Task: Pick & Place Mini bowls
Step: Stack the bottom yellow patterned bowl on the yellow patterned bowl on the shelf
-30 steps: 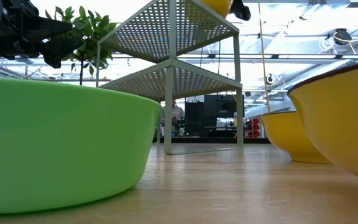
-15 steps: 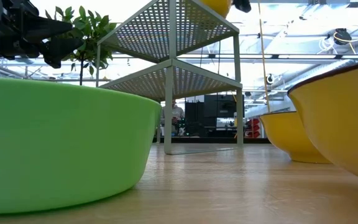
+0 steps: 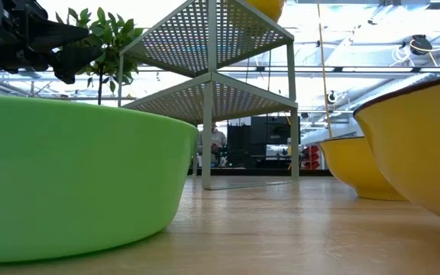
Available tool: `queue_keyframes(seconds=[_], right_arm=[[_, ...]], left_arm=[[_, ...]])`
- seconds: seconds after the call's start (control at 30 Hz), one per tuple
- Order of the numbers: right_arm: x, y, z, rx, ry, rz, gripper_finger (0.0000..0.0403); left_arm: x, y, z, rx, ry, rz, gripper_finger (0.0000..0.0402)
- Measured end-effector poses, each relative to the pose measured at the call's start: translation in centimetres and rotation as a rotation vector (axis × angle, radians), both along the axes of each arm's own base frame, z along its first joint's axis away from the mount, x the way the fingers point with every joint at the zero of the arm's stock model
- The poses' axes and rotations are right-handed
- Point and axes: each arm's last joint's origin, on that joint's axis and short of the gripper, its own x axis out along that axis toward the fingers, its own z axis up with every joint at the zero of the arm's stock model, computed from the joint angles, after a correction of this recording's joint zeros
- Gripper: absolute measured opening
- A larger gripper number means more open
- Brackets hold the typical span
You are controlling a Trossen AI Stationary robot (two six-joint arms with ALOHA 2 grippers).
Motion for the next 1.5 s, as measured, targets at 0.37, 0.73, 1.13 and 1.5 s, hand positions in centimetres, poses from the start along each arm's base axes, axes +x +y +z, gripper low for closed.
queue_keyframes(seconds=[0.37,0.73,1.13,1.5], right_arm=[[-0.3,5.4,0.5,-0.052,-0.022,0.273,0.0141],[0.4,9.9,-0.5,-0.042,0.016,0.479,0.0141],[2.5,13.0,-7.7,0.076,0.295,0.509,0.0141],[3.2,13.2,-15.8,0.121,0.580,0.431,0.0141]], left_arm=[[0.0,0.0,0.0,0.000,0.000,0.000,0.0269],[0.0,0.0,0.0,0.000,0.000,0.000,0.0269],[0.0,0.0,0.0,0.000,0.000,0.000,0.0269],[0.0,0.0,0.0,0.000,0.000,0.000,0.0269]])
